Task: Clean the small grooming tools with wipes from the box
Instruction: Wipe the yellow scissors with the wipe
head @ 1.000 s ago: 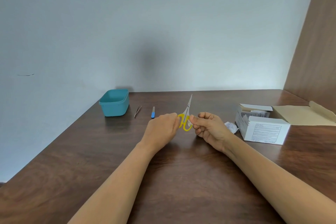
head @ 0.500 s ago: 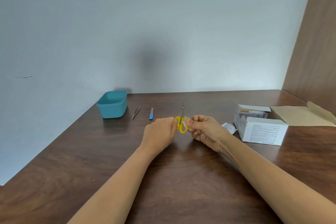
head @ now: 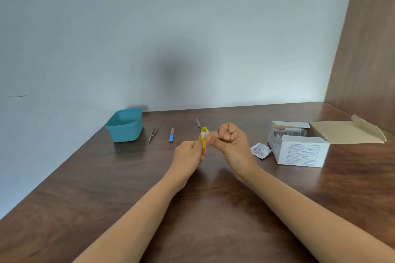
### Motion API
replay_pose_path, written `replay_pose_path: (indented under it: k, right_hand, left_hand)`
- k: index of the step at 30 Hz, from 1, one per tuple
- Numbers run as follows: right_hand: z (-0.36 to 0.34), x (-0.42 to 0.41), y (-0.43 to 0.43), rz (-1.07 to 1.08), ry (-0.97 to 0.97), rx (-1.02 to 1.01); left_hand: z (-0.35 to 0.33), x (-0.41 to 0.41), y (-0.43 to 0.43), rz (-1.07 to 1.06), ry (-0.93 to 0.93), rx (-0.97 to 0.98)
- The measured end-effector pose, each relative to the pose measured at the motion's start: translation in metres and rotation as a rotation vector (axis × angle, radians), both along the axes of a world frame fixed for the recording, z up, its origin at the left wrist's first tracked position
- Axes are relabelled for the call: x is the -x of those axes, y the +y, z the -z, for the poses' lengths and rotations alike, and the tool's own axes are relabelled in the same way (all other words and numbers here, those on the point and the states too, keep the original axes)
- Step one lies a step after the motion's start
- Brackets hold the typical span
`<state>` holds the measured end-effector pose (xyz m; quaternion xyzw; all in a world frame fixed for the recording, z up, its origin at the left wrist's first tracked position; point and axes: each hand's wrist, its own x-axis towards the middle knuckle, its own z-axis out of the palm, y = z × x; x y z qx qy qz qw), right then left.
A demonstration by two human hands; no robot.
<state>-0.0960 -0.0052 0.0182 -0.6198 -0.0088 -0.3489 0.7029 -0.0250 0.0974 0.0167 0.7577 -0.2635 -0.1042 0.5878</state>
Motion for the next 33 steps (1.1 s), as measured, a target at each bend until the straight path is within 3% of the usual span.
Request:
replay_pose_path:
  k: [7,11,14,21,24,29,33]
  right_hand:
    - [-0.002,0.002,0.001,0.22,-0.029,0.278]
    - [-0.002,0.005,0.004,0.231,-0.039,0.36]
    - [-0.002,0.005,0.002,0.277,-0.003,0.553]
    - [0.002,0.001,-0.003,0.351,0.083,0.757]
    - [0.002,-0.002,-0.001,0.379,0.096,0.719]
    - [0.005,-0.005,-0.01,0.32,0.042,0.236]
    - [0.008,-0.006,-0.026,0.351,0.016,0.008]
  left_hand:
    - [-0.008,0.006,0.004,0.089,0.001,-0.08]
    - [-0.01,-0.002,0.006,-0.04,0.095,0.031]
    - [-0.01,-0.002,0.008,-0.079,0.083,0.111]
    - [-0.002,-0.008,0.007,-0.09,-0.331,-0.012]
    - [0.001,-0.011,0.006,-0.146,-0.417,-0.045]
    - [0.003,-0.018,0.007,-0.163,-0.357,-0.025]
    - [0.004,-0.019,0.008,-0.174,-0.409,-0.067]
